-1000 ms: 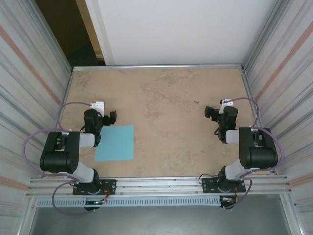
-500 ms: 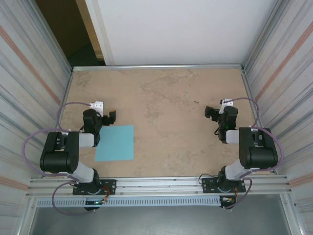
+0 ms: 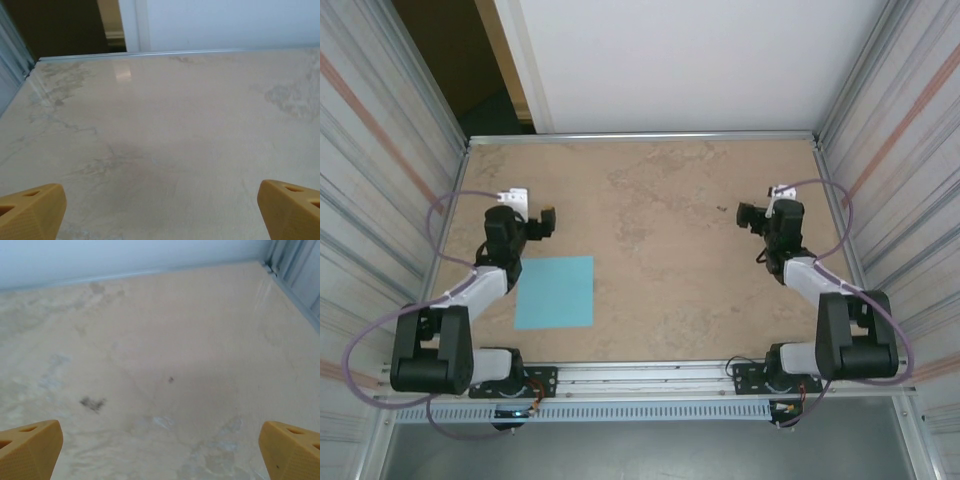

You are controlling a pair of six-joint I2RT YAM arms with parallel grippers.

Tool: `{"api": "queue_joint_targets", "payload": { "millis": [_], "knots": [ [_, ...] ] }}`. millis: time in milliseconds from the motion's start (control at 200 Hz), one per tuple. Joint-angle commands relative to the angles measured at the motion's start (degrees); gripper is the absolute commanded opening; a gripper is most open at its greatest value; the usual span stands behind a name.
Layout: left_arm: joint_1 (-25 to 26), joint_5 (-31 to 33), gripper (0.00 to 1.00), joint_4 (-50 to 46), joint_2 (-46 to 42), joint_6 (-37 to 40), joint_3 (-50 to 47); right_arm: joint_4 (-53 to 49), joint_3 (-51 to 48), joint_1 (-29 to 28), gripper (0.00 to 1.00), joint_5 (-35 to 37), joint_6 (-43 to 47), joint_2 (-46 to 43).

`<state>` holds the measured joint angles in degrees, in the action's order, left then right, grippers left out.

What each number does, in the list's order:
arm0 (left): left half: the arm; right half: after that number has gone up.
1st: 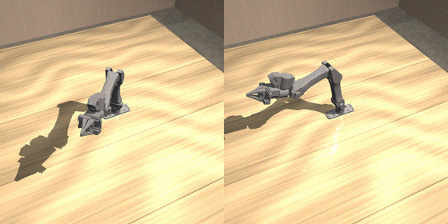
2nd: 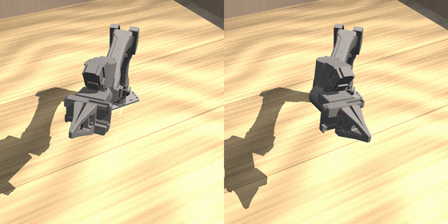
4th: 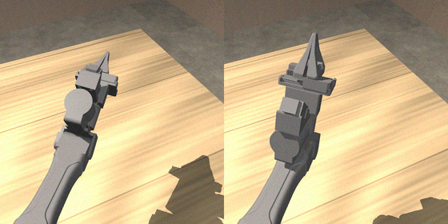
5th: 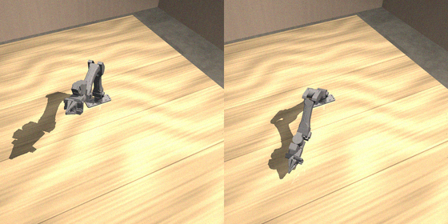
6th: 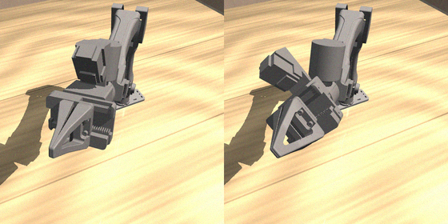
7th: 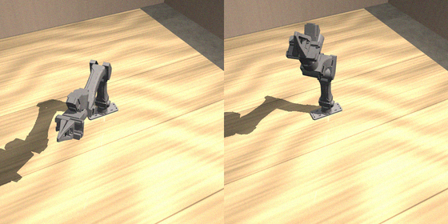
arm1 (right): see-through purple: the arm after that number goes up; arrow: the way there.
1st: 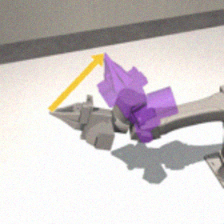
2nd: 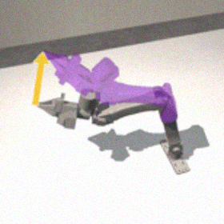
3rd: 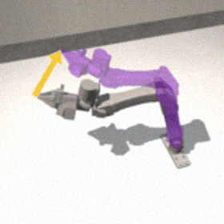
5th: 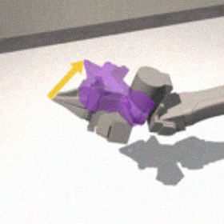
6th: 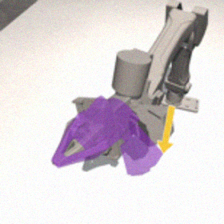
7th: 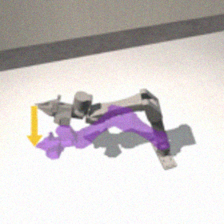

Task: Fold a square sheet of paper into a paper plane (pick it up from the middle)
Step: Move the square sheet of paper to the center of the table.

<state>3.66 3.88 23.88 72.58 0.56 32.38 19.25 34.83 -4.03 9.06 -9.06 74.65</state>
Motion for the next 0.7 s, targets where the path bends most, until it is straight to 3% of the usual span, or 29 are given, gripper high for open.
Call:
{"api": "queue_joint_targets", "payload": {
  "millis": [0,70,190,341,536,697],
  "knots": [
    [0.32,2.07,0.99,-17.37,-3.22,-8.94,5.64,-20.37,6.77,-2.46,0.99,3.88,-8.52,-3.17],
    [1.82,3.83,0.99,-26.76,-3.70,-18.95,9.86,-31.10,12.03,-3.62,0.99,2.24,-15.10,-2.59],
    [1.88,-5.45,0.97,-39.12,-3.33,-30.07,13.77,-40.84,16.36,-5.81,0.99,-5.58,-23.83,-0.54],
    [1.88,-14.03,0.92,-43.67,-6.21,-37.24,8.64,-39.29,15.13,-9.36,1.00,-12.96,-31.67,0.50],
    [2.54,-16.62,0.86,-49.85,-10.04,-41.21,1.79,-35.38,16.13,-13.80,0.99,-18.61,-36.69,4.59],
    [5.48,-14.42,0.85,-53.29,-9.95,-42.50,-0.16,-33.38,18.08,-16.66,0.97,-21.27,-37.70,9.42]
  ]
}}
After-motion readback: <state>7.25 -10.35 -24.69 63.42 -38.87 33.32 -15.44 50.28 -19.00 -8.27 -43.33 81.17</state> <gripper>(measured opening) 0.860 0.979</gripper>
